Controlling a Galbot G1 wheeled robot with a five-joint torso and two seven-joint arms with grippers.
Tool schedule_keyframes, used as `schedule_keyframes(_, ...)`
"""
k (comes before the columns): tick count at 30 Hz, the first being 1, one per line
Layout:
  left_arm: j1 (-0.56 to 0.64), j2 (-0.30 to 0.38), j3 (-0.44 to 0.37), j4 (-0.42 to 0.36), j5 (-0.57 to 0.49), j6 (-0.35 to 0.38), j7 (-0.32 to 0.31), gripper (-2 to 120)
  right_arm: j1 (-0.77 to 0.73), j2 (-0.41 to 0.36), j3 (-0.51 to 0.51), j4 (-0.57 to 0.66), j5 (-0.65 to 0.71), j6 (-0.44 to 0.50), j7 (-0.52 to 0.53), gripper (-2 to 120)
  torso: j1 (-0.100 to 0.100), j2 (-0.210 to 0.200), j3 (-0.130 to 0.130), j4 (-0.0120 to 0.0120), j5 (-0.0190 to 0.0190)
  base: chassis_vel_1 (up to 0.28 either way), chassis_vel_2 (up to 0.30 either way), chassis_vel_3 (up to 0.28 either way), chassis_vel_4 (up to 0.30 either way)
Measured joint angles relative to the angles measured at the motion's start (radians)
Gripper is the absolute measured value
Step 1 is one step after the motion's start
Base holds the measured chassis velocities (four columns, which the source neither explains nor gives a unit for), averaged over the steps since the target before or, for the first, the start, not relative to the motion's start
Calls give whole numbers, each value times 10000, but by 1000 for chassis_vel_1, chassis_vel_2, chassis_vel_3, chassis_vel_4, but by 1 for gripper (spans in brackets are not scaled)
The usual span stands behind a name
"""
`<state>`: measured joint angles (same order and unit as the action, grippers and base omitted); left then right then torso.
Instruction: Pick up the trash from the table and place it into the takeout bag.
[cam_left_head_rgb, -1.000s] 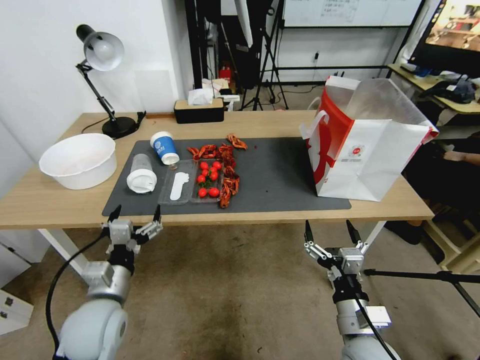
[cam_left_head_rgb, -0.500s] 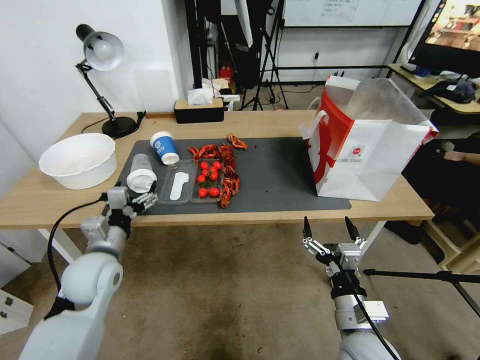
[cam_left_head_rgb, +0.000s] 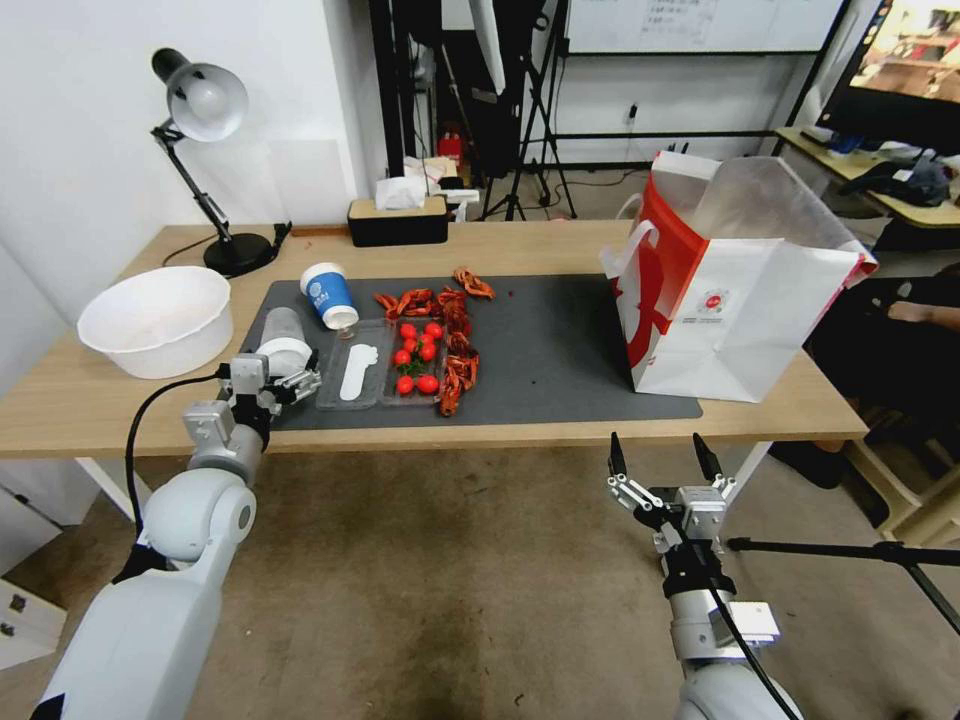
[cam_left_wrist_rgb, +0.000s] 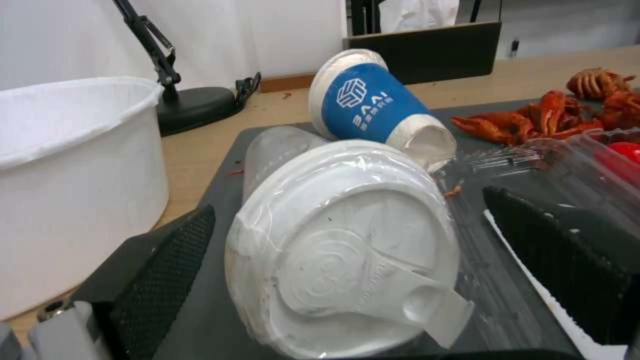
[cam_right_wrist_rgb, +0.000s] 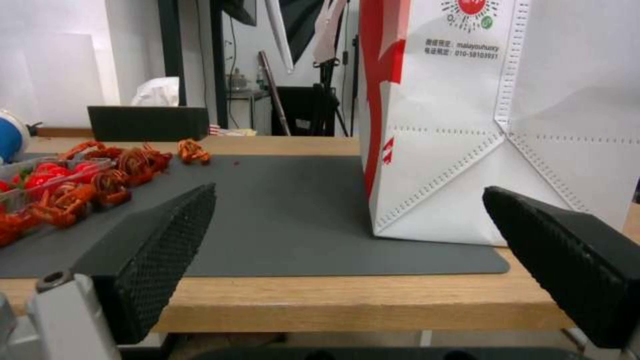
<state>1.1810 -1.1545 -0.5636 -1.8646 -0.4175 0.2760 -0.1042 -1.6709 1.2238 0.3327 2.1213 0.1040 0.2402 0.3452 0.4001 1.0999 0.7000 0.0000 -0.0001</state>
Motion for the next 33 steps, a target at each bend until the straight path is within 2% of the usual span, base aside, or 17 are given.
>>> schedule_keyframes(7, -401, 146, 251, 552, 178, 46, -148, 100, 16, 25, 1, -22, -17, 3, -5, 100, 0, 0, -1, 0, 1, 0, 0, 0, 0)
schedule_keyframes(9, -471, 161, 339, 708, 277, 107, -167, 93, 24, 28, 0, -29, -19, 4, -6, 100, 0, 1, -1, 0, 0, 0, 0, 0, 0)
schedule_keyframes(10, -471, 161, 339, 708, 277, 107, -167, 93, 24, 28, 0, -29, -19, 4, -6, 100, 0, 1, -1, 0, 0, 0, 0, 0, 0)
schedule_keyframes(13, -519, 123, 456, 816, 360, 184, -186, 79, 23, 40, 0, -35, -21, 15, -5, 99, -1, 1, -2, -1, 3, 0, 0, 0, 0)
schedule_keyframes(15, -528, 118, 469, 828, 367, 182, -189, 75, 23, 47, 1, -39, -22, 16, -5, 99, -1, 1, -1, 0, 2, 0, 0, 0, 0)
schedule_keyframes(23, -549, 164, 488, 867, 391, 96, -191, 74, 18, 84, -1, -48, -33, 24, -5, 99, -1, 2, -1, -1, 0, 0, 0, 0, 0)
schedule_keyframes(31, -814, 719, 723, -60, 170, -871, 423, 74, 35, 105, -7, -48, -52, 29, -9, 99, -1, 2, -1, 2, 0, 0, 0, 0, 0)
schedule_keyframes(33, -1262, 1164, 1215, -306, -305, -1293, 766, 74, 29, 126, -7, -47, -56, 36, -11, 98, -1, 2, 0, 2, -2, 0, 0, 0, 0)
